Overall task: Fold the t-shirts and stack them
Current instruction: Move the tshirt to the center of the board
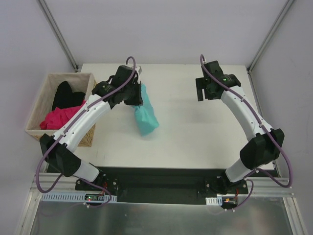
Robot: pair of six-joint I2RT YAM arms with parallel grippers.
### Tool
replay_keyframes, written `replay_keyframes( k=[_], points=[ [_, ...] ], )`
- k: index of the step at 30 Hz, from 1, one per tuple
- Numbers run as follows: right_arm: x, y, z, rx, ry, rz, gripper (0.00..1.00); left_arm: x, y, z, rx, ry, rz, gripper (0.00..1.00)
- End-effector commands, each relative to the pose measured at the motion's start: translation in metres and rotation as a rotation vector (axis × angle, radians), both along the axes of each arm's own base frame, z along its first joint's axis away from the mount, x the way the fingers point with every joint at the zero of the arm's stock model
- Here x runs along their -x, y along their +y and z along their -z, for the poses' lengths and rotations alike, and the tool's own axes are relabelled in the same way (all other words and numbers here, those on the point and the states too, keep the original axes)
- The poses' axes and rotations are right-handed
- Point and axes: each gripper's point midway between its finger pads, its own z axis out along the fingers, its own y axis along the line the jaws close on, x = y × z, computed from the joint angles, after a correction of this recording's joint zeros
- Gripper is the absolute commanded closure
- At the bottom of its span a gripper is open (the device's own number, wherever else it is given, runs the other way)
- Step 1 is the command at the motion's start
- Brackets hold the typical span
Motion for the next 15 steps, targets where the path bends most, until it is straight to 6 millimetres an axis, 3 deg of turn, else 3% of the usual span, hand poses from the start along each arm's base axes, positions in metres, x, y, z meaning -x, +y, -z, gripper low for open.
replay_keyframes(
  k=[1, 8, 9, 10, 12, 15],
  points=[
    [0.001, -0.035, -0.043, 0.019, -0.127, 0.105, 0.09, -0.006, -0.011, -0.01, -0.014, -0.034, 0.034, 1.0],
    [0.003, -0.037, -0.033, 0.011, -0.103, 0.103, 0.09, -0.005, -0.027, 0.008, -0.077, 0.014, 0.082, 0.98],
    [0.003, -0.038, -0.033, 0.01, -0.101, 0.105, 0.09, -0.006, -0.03, 0.01, -0.084, 0.022, 0.089, 0.8],
    [0.003, -0.037, -0.031, 0.008, -0.097, 0.101, 0.09, -0.007, -0.031, 0.012, -0.089, 0.028, 0.09, 0.71],
    [0.002, -0.037, -0.03, 0.005, -0.094, 0.1, 0.09, -0.006, -0.031, 0.014, -0.096, 0.044, 0.088, 0.57],
    [0.002, -0.036, -0.029, 0.003, -0.09, 0.097, 0.09, -0.008, -0.025, 0.017, -0.122, 0.036, 0.067, 0.52]
  ],
)
